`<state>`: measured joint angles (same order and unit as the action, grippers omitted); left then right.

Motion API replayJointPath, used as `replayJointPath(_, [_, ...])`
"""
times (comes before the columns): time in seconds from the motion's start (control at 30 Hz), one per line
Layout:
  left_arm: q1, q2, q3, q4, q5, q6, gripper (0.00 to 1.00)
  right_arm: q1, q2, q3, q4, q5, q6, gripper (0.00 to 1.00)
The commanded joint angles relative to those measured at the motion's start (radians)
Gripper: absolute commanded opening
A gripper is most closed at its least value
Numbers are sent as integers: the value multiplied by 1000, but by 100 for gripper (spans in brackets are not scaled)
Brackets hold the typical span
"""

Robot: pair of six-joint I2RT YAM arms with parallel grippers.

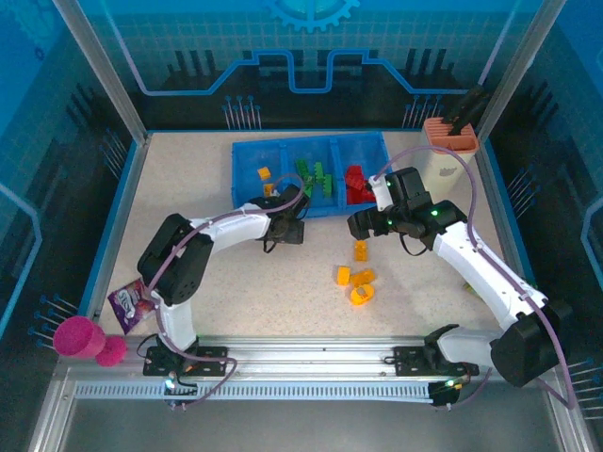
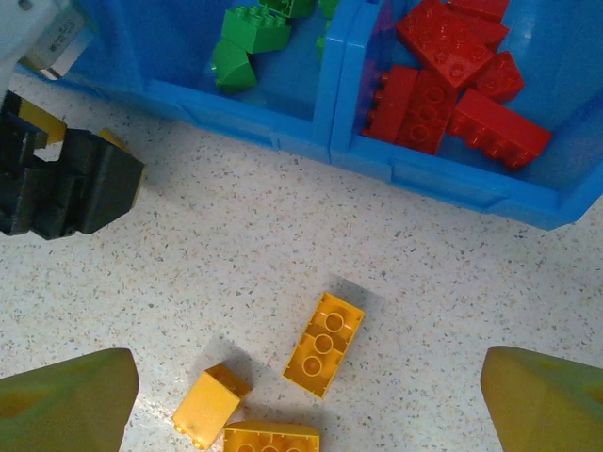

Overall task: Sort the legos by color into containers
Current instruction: Pick up the lego from the center of the table.

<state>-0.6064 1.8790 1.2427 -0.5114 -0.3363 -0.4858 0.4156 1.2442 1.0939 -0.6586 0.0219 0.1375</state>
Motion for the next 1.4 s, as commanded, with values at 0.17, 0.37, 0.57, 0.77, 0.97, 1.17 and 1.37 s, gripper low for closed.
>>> replayJointPath(0.17, [-2,70,51,-35,-49,51,81,-17,-9,-14,-25,6,3,95])
replayJointPath(0.37, [17,98,42,-18,-13,50,78,-17,-4,-13,-27,7,6,95])
replayJointPath(0.57, [49,115,16,6,51,29,65,-18,-2,-13,-27,9,7,96])
replayJointPath(0.77, [56,129,-4,17,88,28,50,-18,10,-17,-24,6,11,96])
replayJointPath(0.97, [56,103,-37,2,116,18,42,-19,28,-21,-11,6,8,96])
replayJointPath(1.17, [53,20,-97,-27,135,-7,39,-18,65,-11,11,4,-4,96])
replayJointPath(1.37, [55,-136,-105,-84,89,-19,39,-18,102,7,28,-4,-12,96])
